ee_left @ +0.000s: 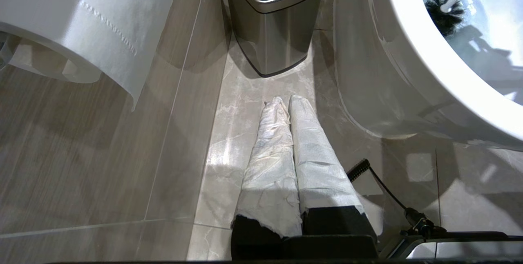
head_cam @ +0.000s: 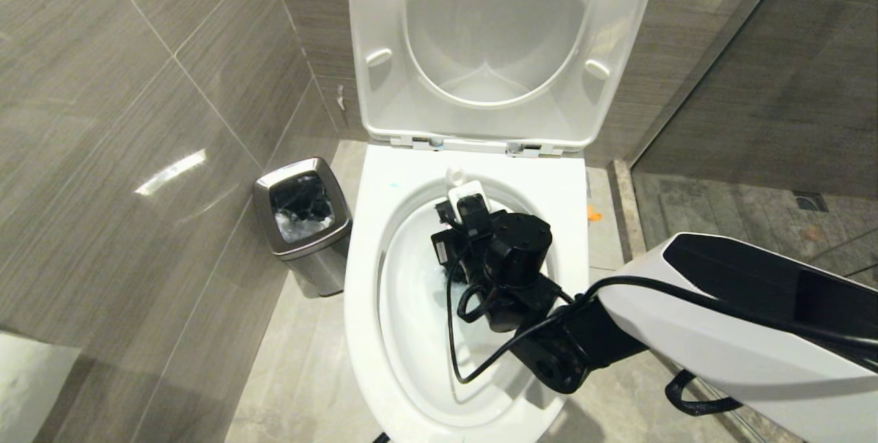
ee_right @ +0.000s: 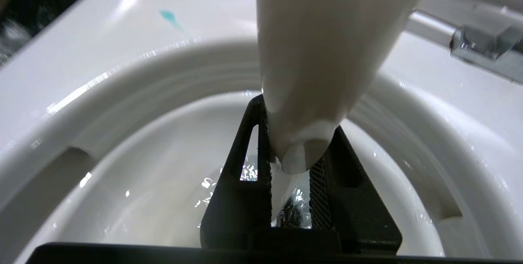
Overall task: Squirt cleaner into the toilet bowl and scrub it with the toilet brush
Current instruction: Scrub the toilet bowl
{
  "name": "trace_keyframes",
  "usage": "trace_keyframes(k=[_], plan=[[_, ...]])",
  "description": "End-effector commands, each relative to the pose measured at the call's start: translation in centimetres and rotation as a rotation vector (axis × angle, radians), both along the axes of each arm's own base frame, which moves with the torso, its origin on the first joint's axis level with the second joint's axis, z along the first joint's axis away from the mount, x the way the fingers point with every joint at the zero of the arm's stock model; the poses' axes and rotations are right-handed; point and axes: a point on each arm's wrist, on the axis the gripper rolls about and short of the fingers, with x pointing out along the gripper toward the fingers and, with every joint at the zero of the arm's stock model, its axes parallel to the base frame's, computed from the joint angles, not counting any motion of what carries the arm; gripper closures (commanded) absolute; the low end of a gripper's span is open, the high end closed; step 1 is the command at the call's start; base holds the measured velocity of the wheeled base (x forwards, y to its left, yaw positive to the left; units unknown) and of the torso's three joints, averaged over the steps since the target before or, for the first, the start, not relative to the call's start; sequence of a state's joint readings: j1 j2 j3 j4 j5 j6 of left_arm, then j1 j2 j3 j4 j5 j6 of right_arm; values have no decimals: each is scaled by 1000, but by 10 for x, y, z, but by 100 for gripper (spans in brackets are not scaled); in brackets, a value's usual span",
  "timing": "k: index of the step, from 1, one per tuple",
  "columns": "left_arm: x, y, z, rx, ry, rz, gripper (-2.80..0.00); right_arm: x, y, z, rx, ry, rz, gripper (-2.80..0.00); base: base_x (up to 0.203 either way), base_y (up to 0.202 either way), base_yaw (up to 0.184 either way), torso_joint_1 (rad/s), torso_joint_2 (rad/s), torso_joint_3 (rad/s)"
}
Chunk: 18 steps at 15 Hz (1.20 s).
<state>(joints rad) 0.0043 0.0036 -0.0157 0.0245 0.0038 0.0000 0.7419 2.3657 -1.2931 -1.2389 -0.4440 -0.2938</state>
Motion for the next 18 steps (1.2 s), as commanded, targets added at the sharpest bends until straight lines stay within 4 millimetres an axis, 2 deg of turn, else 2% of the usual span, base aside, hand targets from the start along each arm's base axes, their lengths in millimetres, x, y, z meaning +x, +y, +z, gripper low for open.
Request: trace_keyframes(k=[1,3,6,7,8,14,18], plan=[[0,0,0,0,0,1,0,3,-1,6,14,-18,-9,0,0,0,0,0,0,0],[0,0,0,0,0,1,0,-5,-7,39,52,-61,-8,0,0,0,0,0,0,0],[0,0,0,0,0,1,0,-26,-17,98,104,-116,3,0,0,0,0,0,0,0],[0,0,0,0,0,1,0,-34,-19,109,106,-116,8,0,0,0,0,0,0,0],[0,0,0,0,0,1,0,-37,-19,105,93,-97,11,0,0,0,0,0,0,0],[0,0,0,0,0,1,0,-29,-3,46,106,12,-6,0,0,0,0,0,0,0],[0,0,0,0,-1,1,0,-17,9,-15,61,53,-14,0,0,0,0,0,0,0]])
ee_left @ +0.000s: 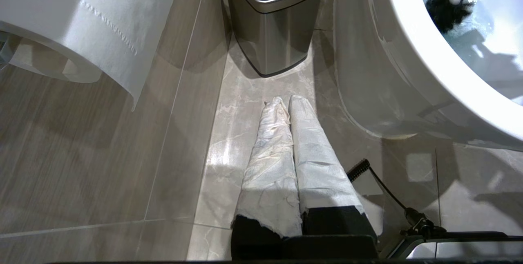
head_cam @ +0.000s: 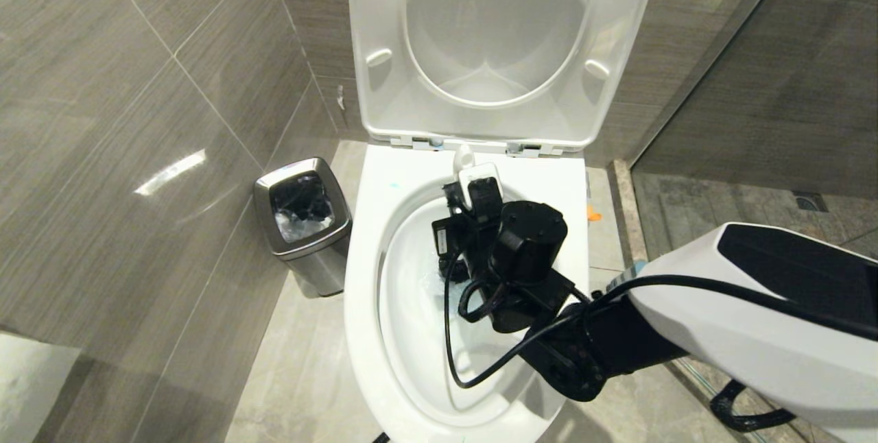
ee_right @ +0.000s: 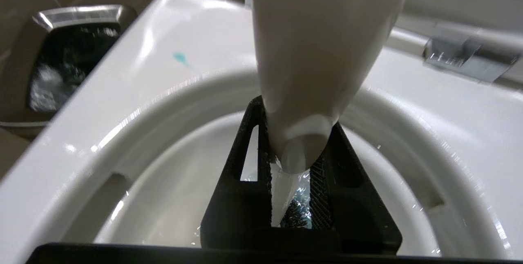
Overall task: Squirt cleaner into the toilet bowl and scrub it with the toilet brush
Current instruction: Scrub the toilet bowl
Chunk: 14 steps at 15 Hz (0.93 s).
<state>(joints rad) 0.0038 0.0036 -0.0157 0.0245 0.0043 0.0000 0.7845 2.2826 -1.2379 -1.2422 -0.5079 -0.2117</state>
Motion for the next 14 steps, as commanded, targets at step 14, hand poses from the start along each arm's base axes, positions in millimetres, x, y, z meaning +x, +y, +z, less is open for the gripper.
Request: trace_keyframes(k=[14], plan=[[0,0,0,0,0,1,0,-28,-20,90,71,-71,-9,0,0,0,0,0,0,0]])
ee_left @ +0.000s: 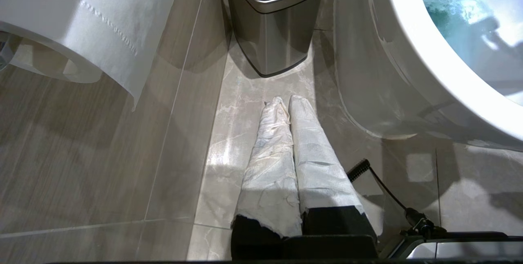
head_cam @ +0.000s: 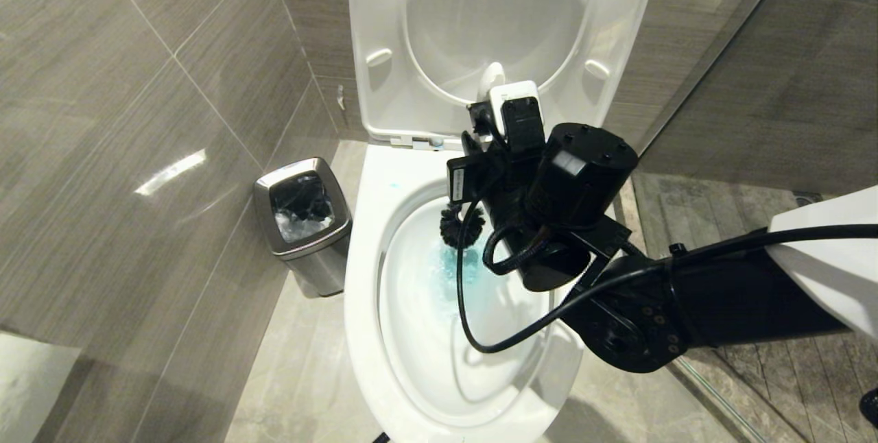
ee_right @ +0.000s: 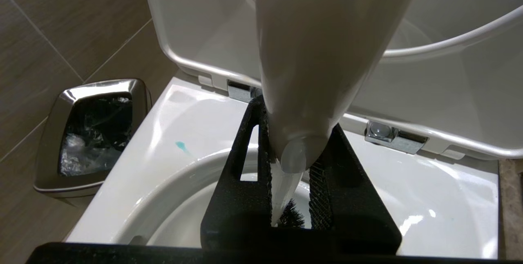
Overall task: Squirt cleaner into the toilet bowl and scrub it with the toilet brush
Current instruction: Scrub the toilet bowl
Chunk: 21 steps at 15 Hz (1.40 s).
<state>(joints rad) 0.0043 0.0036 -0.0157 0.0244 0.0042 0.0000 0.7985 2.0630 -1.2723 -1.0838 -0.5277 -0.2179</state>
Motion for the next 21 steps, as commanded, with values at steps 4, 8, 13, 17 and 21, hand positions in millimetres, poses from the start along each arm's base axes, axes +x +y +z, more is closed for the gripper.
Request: trace_keyframes(k=[4,8,13,17,21], plan=[[0,0,0,0,-1,1,0,15,15,-42,-49,61,-2,0,0,0,0,0,0,0],[0,0,0,0,0,1,0,30,30,-99,-97,112,-3,0,0,0,0,0,0,0],[0,0,0,0,0,1,0,37,39,-109,-84,100,-3,0,0,0,0,0,0,0],[0,0,0,0,0,1,0,8,37,-83,-76,93,40,0,0,0,0,0,0,0],[0,0,0,0,0,1,0,-33,29,-54,-65,103,95,0,0,0,0,0,0,0]])
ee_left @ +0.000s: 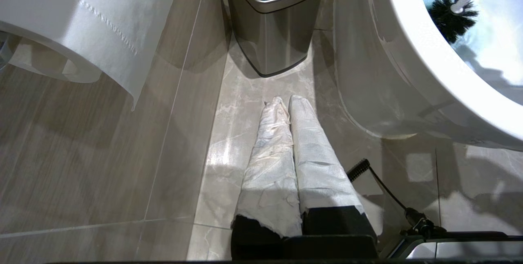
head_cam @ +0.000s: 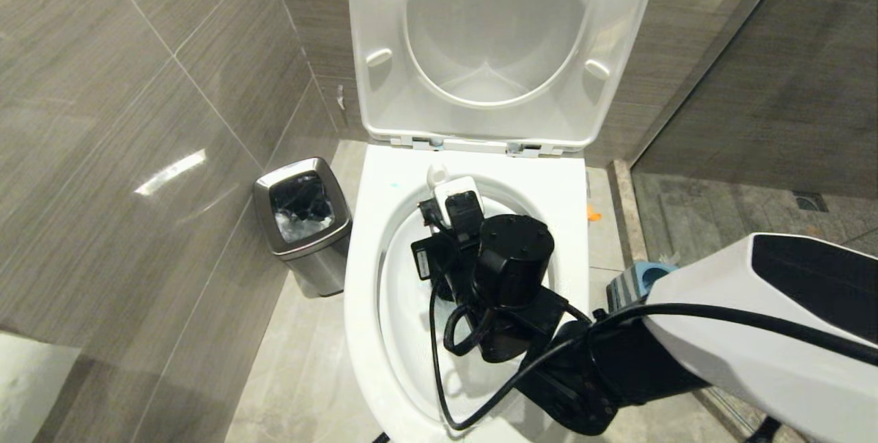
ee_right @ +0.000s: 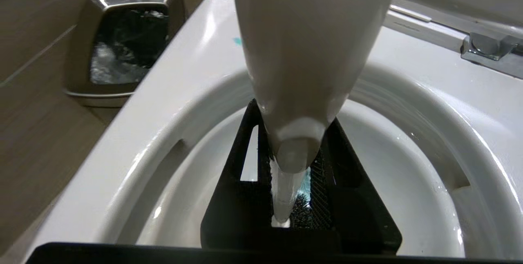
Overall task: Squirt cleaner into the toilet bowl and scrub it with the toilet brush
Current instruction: Scrub the toilet bowl
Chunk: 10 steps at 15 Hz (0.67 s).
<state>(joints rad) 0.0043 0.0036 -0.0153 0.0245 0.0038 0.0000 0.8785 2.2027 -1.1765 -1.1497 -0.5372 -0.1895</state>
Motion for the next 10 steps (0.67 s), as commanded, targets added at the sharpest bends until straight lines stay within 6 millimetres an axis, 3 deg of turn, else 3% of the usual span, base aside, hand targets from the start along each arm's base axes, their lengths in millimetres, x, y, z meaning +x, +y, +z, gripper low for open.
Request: trace_keyframes(k=[1,7,10], plan=[[0,0,0,0,0,1,0,-30,-8,26,43,3,14,0,0,0,0,0,0,0],[0,0,0,0,0,1,0,-25,-35,64,102,-37,-71,0,0,0,0,0,0,0],[0,0,0,0,0,1,0,-29,-49,95,171,-93,-80,0,0,0,0,0,0,0]])
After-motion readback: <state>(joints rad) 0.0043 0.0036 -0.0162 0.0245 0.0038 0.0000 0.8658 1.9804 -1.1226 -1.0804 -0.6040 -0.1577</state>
